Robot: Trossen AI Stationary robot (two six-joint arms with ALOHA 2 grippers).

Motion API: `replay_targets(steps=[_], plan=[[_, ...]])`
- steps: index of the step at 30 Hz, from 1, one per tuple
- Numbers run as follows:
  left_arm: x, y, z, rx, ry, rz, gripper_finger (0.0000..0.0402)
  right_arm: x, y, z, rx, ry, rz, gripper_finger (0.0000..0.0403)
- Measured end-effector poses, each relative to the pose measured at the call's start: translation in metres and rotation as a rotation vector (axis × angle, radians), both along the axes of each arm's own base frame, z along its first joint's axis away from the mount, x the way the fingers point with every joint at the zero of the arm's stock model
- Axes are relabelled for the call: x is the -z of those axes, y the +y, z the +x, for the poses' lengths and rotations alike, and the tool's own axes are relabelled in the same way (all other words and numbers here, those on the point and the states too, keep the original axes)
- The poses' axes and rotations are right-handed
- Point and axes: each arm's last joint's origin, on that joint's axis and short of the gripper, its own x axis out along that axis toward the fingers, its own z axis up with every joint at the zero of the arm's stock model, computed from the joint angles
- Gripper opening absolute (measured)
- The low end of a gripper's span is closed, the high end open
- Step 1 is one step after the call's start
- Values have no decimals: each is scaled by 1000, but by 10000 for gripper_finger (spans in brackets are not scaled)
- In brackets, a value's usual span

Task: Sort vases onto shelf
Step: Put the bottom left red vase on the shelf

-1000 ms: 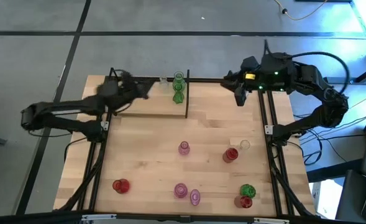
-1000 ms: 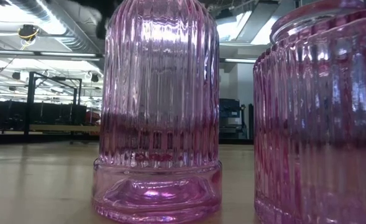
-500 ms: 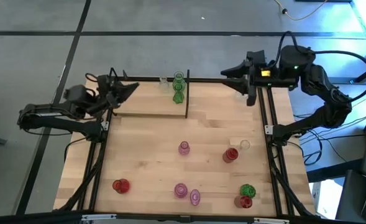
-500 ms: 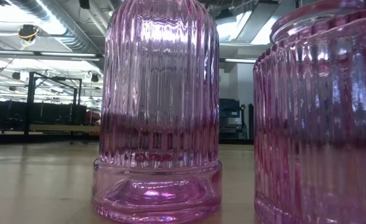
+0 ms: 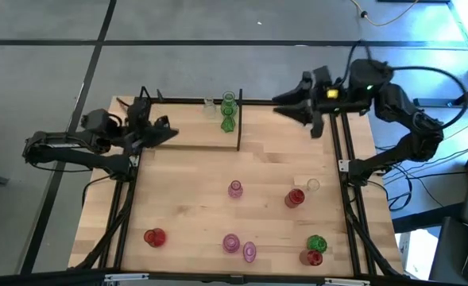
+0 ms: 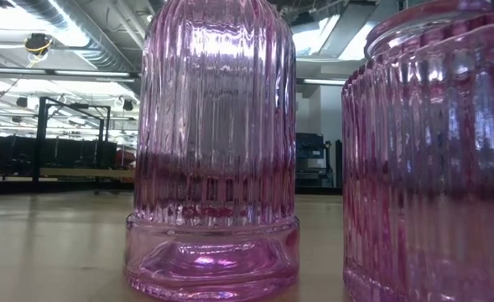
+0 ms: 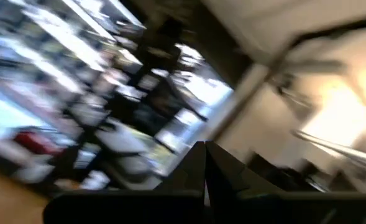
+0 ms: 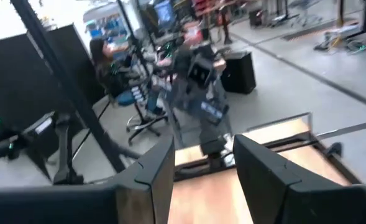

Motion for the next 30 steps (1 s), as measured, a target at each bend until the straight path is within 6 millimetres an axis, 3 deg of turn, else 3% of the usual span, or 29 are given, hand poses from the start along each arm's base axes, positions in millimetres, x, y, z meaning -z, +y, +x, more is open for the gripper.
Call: replay_targets(steps=[4,11,17,24,30], plan=[[-2,-15,-4,97,-34,75,0,9,15,16,-22,46,-18,156],[9,-45,2,15,73,163,0,23,27,21,55,168,-95,156],[25,-82,14,-35,191,206,0,21,26,4,32,190,-140,156],[58,-133,27,59,375,177,0,25,15,-19,50,298,-194,156],[69,-160,16,83,581,181,0,25,5,-20,38,296,-218,156]])
